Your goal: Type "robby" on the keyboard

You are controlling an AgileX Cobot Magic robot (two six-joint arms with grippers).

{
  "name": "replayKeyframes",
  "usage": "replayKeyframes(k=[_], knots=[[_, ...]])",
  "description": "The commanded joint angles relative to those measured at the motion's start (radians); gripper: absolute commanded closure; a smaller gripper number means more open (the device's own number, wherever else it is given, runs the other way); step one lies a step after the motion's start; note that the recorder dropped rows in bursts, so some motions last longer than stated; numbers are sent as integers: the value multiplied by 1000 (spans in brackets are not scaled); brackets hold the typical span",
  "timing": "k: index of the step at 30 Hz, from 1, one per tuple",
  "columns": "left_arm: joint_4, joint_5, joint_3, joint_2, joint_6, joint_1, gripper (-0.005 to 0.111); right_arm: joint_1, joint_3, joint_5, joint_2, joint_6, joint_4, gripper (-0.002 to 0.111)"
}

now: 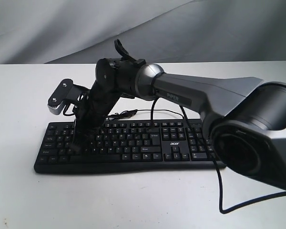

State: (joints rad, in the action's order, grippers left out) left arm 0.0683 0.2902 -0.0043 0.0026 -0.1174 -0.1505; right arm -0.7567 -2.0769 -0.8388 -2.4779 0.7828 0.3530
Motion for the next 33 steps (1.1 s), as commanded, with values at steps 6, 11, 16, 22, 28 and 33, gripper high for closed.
replayKeyframes(k=[6, 11, 16, 22, 28, 33], knots=[[-8, -5, 4, -3, -4, -2, 106, 39, 15, -150, 110, -22, -69, 108], [-8, -5, 4, -3, -4, -2, 106, 164, 275, -56, 241, -3, -5, 108], [-8, -5, 4, -3, -4, -2, 106, 185, 496, 141, 377, 117, 123, 108], [-8, -5, 4, -3, -4, -2, 106, 123, 498, 166, 328, 120, 123, 108], [-8, -5, 4, -3, -4, -2, 106, 116, 498, 193, 287, 108, 108, 108], [-8, -5, 4, -3, -4, -2, 106, 118, 498, 206, 287, 92, 74, 108]])
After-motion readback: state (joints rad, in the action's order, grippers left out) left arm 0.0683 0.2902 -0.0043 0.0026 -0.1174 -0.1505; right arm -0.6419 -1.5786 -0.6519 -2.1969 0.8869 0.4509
